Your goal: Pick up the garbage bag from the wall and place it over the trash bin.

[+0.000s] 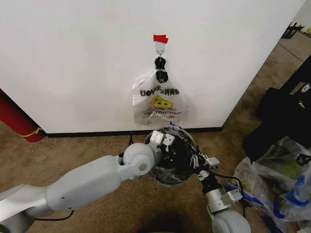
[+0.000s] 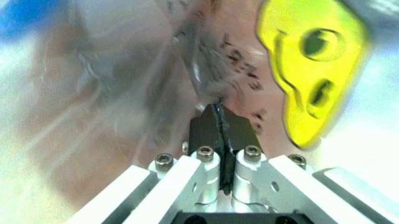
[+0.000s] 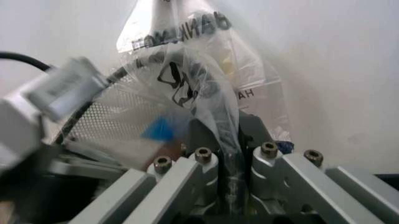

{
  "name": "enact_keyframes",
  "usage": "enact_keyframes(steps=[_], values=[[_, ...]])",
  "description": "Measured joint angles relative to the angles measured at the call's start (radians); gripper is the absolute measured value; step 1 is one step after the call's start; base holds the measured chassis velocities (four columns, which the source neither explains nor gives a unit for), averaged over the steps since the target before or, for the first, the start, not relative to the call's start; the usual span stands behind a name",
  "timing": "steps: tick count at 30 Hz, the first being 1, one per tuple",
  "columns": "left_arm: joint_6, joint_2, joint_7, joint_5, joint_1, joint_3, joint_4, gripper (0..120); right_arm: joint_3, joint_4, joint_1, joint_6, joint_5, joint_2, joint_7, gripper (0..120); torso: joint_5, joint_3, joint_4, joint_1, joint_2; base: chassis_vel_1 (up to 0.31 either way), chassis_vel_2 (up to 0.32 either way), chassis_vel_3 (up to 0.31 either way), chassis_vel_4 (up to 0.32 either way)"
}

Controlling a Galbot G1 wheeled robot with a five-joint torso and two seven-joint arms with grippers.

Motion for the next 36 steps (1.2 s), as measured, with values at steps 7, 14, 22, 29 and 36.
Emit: enact_keyframes(steps=[7,14,22,29,36], values=[[0.023,0.004,-0.014,-0.071,0.011,0.010,-0.030,0,-0.004,-0.005,0.004,0.004,-0.010,0.003,-0.003,1,0.0000,0.000,0.0001,0.000,0.000,0.000,0.000,0.000,0.000],[0.023,-0.023,-0.006,-0.062,0.025,0.051,0.000,0,-0.006,-0.002,-0.002,0.005,-0.012,0.002,-0.003,1,0.0002,0.000,0.0001,0.000,0.000,0.000,0.000,0.000,0.000],[0.021,-0.059,0.014,-0.019,0.034,0.093,0.045,0,-0.009,0.008,-0.007,0.005,-0.016,0.001,-0.004,1,0.0002,0.000,0.0001,0.000,0.000,0.000,0.000,0.000,0.000],[0.020,-0.102,0.025,0.011,0.023,0.118,0.086,0,-0.014,0.011,-0.009,0.005,-0.018,0.005,-0.004,1,0.0003,0.000,0.0001,0.000,0.000,0.000,0.000,0.000,0.000],[0.019,-0.148,0.039,0.041,0.011,0.140,0.143,0,-0.016,0.016,-0.010,0.003,-0.017,0.005,-0.004,1,0.0004,0.000,0.0002,0.000,0.000,0.000,0.000,0.000,0.000]])
